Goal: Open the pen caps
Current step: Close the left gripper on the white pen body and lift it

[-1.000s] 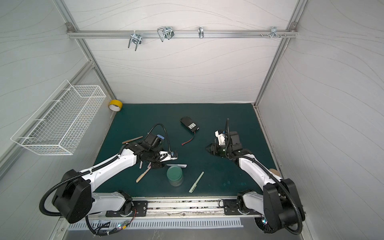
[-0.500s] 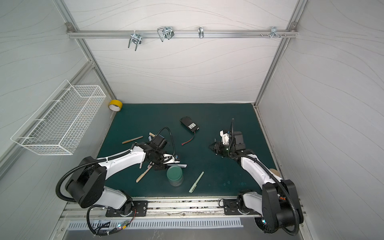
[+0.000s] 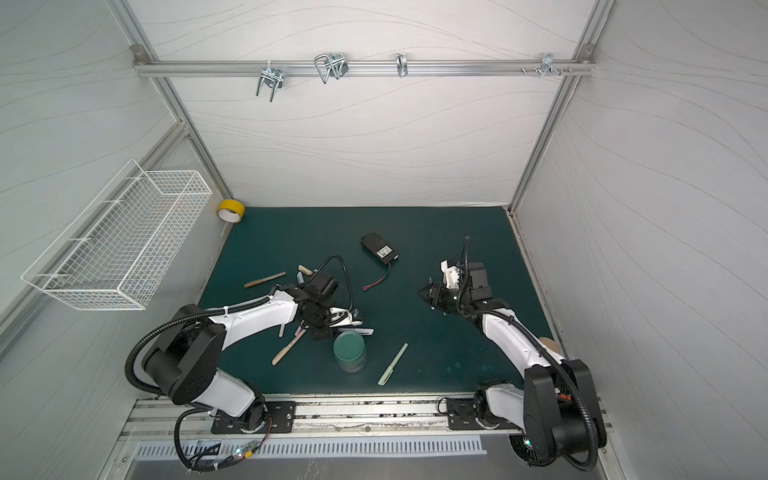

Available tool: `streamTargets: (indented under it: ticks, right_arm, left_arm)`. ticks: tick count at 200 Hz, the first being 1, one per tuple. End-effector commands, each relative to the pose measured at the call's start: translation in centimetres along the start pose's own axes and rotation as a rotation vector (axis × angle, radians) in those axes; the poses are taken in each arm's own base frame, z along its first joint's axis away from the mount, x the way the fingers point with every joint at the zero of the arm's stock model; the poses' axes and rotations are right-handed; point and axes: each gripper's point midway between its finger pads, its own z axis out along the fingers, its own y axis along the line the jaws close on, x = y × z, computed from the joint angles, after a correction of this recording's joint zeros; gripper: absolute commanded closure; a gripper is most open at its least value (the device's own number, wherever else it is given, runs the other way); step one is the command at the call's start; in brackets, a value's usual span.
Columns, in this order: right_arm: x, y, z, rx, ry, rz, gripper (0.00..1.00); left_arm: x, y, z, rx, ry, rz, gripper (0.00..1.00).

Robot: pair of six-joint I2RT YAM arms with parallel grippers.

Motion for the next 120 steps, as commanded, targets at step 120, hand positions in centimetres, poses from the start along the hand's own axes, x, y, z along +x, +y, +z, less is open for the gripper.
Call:
streamTargets:
  ticks: [120]
  right_arm:
    - [0.1,-0.2,-0.2,-0.012,-0.008,0.017,0.56]
  left_arm:
    - [-0.6,0.1,1.2,0.024,0.039,0.017,0.84]
